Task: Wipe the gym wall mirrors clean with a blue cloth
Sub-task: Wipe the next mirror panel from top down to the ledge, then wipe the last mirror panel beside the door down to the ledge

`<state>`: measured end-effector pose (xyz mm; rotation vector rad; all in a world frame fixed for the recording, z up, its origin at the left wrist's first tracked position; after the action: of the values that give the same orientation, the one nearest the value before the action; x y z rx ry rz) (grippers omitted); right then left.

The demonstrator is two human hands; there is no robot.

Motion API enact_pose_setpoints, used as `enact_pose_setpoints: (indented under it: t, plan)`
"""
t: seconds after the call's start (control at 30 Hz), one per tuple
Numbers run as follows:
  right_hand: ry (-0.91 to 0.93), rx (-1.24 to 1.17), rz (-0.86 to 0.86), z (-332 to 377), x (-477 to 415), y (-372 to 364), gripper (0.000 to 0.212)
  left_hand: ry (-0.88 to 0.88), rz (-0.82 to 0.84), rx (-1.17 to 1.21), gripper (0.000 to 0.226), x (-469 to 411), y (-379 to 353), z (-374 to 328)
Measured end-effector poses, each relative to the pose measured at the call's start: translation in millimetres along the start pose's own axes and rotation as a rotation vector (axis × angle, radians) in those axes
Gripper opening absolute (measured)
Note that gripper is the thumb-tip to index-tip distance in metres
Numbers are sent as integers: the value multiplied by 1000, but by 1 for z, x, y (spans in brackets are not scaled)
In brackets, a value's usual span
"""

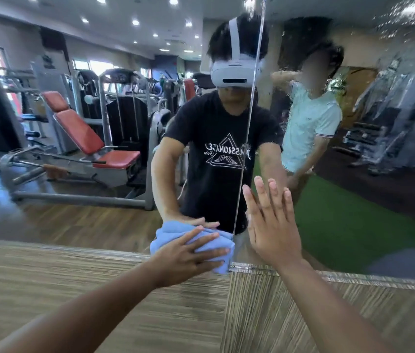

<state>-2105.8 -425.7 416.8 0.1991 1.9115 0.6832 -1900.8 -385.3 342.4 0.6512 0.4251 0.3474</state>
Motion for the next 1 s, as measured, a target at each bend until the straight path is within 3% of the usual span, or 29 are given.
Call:
enact_pose_setpoints:
  t: [0.37, 0.6, 0.8, 1.0]
  plan:
    - [-90, 44, 34, 11, -4, 23, 61, 293, -307, -21, 51, -30, 103, 137]
    - [-193, 69, -10, 2, -41, 58, 62, 465, -418, -35, 78, -57, 159, 208]
    - [-332, 62, -101, -21, -107, 97, 59, 572, -496, 26, 74, -76, 210, 270]
    - [-421, 44, -156, -43, -170, 126, 60, 579, -545, 109, 59, -91, 221, 281]
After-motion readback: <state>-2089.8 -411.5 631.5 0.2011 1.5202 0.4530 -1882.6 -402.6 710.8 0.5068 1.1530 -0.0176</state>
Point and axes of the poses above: each hand's wrist, its own x-axis away from the middle knuckle, its own y-axis out of the back of the hand, z = x × y, the point moved 5 cm from there along -x, towards the middle knuckle, and after that the axes turned 8 degrees about z, right-handed, at the moved point
